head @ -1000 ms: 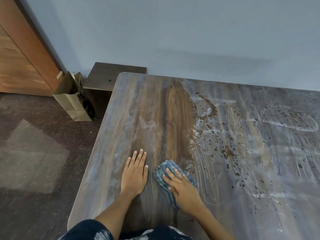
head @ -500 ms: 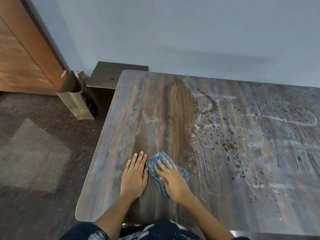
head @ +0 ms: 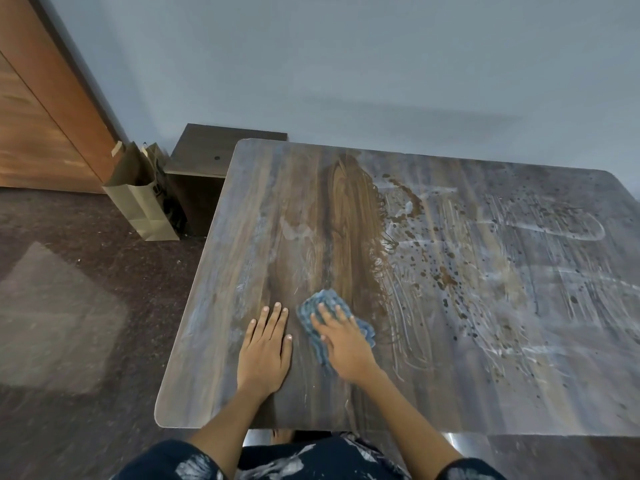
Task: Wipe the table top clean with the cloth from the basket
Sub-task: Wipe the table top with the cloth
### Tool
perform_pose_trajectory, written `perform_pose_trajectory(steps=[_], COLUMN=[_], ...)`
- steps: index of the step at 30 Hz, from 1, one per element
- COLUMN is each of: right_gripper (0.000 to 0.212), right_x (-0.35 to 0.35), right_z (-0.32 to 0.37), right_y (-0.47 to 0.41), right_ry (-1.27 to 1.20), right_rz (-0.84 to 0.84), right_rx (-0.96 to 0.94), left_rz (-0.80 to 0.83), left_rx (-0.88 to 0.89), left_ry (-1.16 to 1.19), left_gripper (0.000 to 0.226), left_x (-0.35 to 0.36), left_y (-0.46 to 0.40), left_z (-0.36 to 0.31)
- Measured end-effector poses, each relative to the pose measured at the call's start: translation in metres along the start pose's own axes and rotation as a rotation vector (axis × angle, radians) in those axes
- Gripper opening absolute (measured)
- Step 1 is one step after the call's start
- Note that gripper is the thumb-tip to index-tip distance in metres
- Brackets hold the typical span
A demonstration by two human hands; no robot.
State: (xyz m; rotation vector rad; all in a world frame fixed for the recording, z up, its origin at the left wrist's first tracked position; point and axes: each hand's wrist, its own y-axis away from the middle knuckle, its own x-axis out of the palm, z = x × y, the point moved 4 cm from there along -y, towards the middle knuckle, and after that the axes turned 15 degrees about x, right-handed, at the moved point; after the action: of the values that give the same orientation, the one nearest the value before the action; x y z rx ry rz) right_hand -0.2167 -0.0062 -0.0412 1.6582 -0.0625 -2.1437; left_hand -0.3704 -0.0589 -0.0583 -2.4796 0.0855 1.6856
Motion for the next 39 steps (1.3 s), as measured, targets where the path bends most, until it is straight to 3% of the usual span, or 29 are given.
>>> perform_pose_trajectory(steps=[4,8,13,18,23,28,32,39], right_gripper=[0.056,0.052,0.049,0.054,0.052,0.049,0.052,0.055], right_x=[0.018,-0.001,-0.008,0.015,0.033,0.008,0.004,0.045], right_z=[-0.025,-0.062,-0.035,0.006,-0.029,-0.054,-0.026,0.025], right_y=[0.046,0.050,0.024,0.043,0.089,0.072,0.038,0.068], right_ry=[0.008,-0.114,-0.082,-0.025,-0.080,-0.118,-0.052,-0.018], right_rz=[0.034,-0.005,-0.064,-0.006,0.062,-0.035,-0.054,0.047], right_rx=[-0.133,0.019,0.248,0.018,-0.085,0.069,0.220,-0.141], left_rz=[0.011,0.010,0.013,0.003,0.023,0.019,0.009,-0.101], left_rx=[0.003,0.020,0.028,0.042,0.039,0.032,0.021,-0.076], left_ry=[-0.008,0.001,0.015,0.017,0.000,0.005,0.019,0.156], left_gripper=[0.053,0.052,0.057,0.070,0.068,0.064,0.063,0.047], left_x=[0.000,-0.002,-0.003,-0.004,-0.003,-0.004,-0.004,-0.004], left_y=[0.000,0.003,0.008,0.014,0.025,0.030,0.034,0.044], left_z=[0.000,-0.001,-0.002,-0.004,-0.003,-0.005,-0.007,-0.006])
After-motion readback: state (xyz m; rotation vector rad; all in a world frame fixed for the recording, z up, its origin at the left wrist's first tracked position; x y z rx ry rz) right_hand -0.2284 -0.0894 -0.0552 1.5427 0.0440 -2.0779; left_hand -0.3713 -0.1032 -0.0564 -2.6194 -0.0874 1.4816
